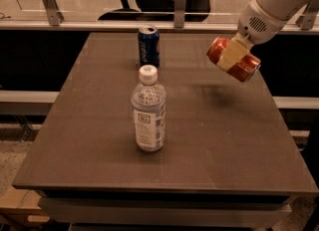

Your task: Place coke can upright

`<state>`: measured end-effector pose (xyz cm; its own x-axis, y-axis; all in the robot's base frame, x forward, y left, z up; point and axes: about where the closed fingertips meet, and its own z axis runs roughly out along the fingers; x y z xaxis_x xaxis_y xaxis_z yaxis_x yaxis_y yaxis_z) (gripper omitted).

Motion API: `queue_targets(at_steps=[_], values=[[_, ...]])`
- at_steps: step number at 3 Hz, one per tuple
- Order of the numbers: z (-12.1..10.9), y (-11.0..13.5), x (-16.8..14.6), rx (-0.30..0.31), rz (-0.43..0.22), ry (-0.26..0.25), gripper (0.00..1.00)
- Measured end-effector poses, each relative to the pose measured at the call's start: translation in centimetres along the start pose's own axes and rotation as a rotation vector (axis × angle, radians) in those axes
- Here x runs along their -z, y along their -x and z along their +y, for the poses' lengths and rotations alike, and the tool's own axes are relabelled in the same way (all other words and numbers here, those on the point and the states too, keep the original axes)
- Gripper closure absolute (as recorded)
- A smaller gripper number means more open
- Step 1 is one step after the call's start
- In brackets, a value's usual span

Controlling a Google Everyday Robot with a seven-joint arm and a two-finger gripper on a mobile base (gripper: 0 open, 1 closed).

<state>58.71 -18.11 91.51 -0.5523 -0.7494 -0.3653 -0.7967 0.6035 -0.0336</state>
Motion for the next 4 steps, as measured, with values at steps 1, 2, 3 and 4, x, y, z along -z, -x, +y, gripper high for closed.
queue_targets(at_steps=[1,2,3,4], values=[[0.9,1.2,1.8,0.048,-0.158,0.005,1.0],[1.1,1.9,2.4,0.069,-0.307,0.046,1.0],[0.5,2.4,2.3,0.057,-0.439,0.091,1.0],[-0.3,2.3,2.0,0.055,-0.59,0.135,1.0]])
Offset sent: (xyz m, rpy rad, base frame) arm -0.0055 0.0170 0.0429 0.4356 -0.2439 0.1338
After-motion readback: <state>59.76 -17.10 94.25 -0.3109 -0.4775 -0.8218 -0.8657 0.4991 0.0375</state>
